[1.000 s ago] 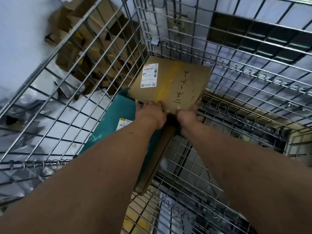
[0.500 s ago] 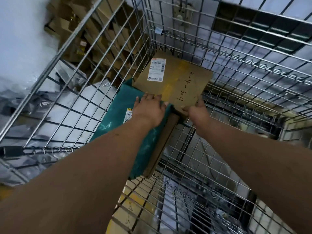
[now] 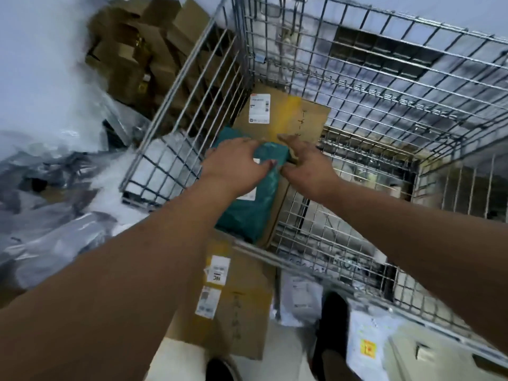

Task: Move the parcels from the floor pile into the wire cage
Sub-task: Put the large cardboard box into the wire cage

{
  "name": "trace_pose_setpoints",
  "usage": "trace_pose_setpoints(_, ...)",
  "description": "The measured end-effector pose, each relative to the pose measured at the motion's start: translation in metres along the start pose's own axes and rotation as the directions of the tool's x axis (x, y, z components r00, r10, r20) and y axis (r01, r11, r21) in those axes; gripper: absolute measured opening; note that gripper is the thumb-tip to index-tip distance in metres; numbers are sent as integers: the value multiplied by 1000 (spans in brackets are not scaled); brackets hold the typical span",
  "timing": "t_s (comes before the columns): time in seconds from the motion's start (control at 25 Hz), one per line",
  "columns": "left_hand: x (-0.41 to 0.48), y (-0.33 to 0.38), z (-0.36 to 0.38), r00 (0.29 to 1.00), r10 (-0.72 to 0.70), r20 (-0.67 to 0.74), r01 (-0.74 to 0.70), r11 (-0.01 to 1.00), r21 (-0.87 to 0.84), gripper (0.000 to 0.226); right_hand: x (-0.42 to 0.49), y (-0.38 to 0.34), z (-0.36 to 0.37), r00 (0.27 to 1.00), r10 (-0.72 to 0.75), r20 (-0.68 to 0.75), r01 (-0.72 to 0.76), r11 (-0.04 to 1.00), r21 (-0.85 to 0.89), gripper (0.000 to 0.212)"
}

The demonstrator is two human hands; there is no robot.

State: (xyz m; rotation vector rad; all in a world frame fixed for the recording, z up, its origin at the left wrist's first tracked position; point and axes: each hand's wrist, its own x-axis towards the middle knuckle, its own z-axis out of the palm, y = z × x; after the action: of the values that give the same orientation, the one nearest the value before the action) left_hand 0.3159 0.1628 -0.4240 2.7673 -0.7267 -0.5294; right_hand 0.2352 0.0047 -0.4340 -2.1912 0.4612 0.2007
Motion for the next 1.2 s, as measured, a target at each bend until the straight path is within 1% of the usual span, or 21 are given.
trace_pose_setpoints(0.08,-41,-11,-19,997,27,-66,-29,999,-26,64,-29,-29,10,999,-18,-42,22,994,106,60)
trace_pose_setpoints(0.2,-101,-28,-40,994,67,-90,-72,995,-61,61,-78,-68,25,996,-8,-84,25,978,209,56)
trace_pose_setpoints(0.28,-135,-41,-46,987,88,-132,-102,989,-106,57,-112,-90,35,993,2,-114,28,965,261,53)
trace_pose_setpoints(0.44,-198,-70,-30,946,93,-312,-165,963,-215,53,-180,-112,70,979,-33,-201,91,953,289,40)
trace_pose_setpoints(0.52,-225,-86,-6,936,73,-344,-159,960,-230,54,-208,-104,98,980,-38,-194,88,963,256,38)
trace_pose_setpoints(0.56,-236,-95,9,938,67,-339,-151,962,-229,56,-219,-95,113,986,-28,-166,67,969,239,39)
trace_pose_setpoints(0.68,-272,-129,72,967,42,-249,-92,977,-193,63,-243,-52,168,998,66,4,-66,988,136,48)
trace_pose_setpoints(0.8,-298,-160,136,996,-77,-52,69,987,-144,75,-251,-2,221,967,193,168,-198,980,11,66)
trace_pose_setpoints(0.88,-303,-179,169,984,-158,80,164,984,-74,84,-247,31,251,934,270,232,-266,963,-52,79)
trace_pose_setpoints(0.96,-303,-200,212,959,-232,162,250,963,-105,93,-240,76,289,908,318,272,-291,947,-136,91)
trace_pose_setpoints(1.08,-283,-246,287,905,-350,242,397,898,-187,105,-212,151,347,886,364,288,-320,928,-190,103)
trace_pose_setpoints(1.12,-274,-264,312,886,-381,264,433,883,-182,109,-201,177,364,878,381,289,-331,920,-208,105)
trace_pose_setpoints(1.2,-256,-299,351,869,-421,260,466,873,-144,115,-181,217,390,871,421,253,-361,898,-252,110)
